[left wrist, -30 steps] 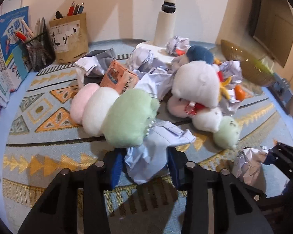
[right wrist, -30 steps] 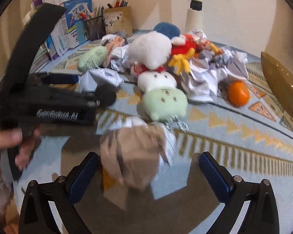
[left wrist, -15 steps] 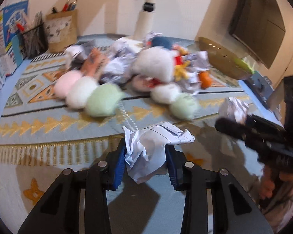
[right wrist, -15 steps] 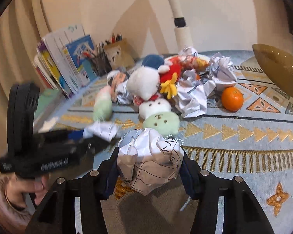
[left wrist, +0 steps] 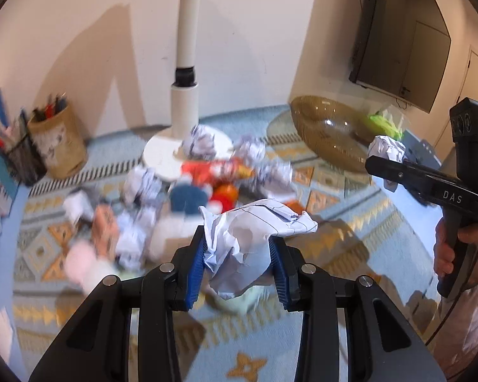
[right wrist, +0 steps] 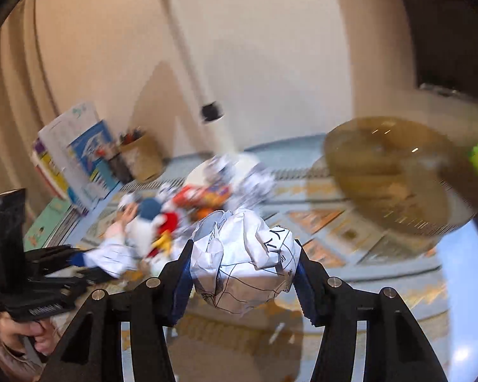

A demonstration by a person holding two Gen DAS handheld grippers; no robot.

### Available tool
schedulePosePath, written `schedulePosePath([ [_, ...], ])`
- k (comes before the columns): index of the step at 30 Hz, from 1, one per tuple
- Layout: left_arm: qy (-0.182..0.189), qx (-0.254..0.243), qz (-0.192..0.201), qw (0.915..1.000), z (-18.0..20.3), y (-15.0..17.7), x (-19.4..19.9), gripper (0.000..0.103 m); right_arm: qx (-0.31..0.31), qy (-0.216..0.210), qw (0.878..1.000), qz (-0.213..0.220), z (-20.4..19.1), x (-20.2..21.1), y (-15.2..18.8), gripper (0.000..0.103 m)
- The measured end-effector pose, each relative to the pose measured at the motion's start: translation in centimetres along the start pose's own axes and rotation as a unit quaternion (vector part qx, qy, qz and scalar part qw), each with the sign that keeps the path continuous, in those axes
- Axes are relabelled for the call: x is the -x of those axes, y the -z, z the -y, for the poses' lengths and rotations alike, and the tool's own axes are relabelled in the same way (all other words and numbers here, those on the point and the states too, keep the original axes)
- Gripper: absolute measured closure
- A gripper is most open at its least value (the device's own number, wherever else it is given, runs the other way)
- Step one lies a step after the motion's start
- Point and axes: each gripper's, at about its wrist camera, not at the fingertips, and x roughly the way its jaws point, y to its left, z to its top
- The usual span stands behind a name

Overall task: Organize objects
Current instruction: 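Carry both paper balls to the amber glass bowl and open both tools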

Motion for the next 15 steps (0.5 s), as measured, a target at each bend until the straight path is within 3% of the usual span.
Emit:
schedulePosePath([
  [4,0.004,-0.018,0.011,0.9998,2.0,-4.4,-3.3,0.069,-0.009,-0.011,1.0,-0.008,2.4,-1.1,-3.2,0.048],
  [11,0.046,-0.045,0.019,0.9978,9.1,-12.7,-12.1,0.069,-0.063,0.023,0.998,-0.022,10.1,-3.8,-10.3,0.048],
  [15,0.058,-0.063,0.002,0.9963,12.7,-14.4,-16.3,0.068,-0.095,0.049,0.994,-0.032,13.9,-5.0,-12.3,0.048],
])
